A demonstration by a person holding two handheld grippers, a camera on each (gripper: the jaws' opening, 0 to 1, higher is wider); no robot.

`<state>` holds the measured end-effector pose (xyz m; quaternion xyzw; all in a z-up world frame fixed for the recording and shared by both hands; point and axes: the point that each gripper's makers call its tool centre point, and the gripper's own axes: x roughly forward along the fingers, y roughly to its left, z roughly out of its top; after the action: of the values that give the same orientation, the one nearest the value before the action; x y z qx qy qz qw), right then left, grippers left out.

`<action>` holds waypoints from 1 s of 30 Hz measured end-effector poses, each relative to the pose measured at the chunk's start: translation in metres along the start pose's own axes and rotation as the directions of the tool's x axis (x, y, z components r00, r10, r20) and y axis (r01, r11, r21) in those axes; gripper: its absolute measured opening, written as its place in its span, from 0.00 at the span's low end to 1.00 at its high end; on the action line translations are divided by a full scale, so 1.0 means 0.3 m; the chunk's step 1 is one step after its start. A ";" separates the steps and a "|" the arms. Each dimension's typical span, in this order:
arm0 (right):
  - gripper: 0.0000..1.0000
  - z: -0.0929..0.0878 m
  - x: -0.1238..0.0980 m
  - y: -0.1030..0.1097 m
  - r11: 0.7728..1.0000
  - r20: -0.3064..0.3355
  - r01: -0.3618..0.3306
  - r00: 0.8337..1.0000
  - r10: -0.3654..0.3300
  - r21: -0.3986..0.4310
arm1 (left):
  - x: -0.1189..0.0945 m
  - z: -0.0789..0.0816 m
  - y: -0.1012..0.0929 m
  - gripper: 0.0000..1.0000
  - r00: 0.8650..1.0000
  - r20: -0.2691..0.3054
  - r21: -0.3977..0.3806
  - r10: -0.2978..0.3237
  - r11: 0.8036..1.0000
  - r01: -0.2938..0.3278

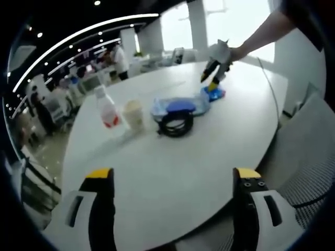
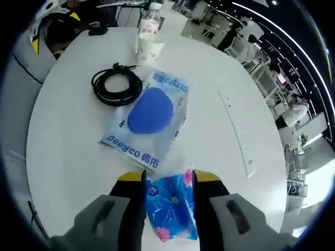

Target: Arrange the tabletop items into an orderly group along one side of the table until the central work area is clear of visible clutter.

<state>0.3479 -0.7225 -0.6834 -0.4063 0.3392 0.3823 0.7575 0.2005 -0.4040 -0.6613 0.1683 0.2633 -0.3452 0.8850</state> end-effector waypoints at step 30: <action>0.43 0.181 0.163 0.114 0.945 0.069 -0.145 0.983 0.172 -0.294 | -0.005 0.016 0.005 0.95 1.000 0.021 -0.014 0.015 1.000 -0.015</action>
<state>0.3530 -0.6473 -0.7120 -0.4651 0.2757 0.5059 0.6722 0.2025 -0.4044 -0.6564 0.1607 0.2548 -0.3385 0.8914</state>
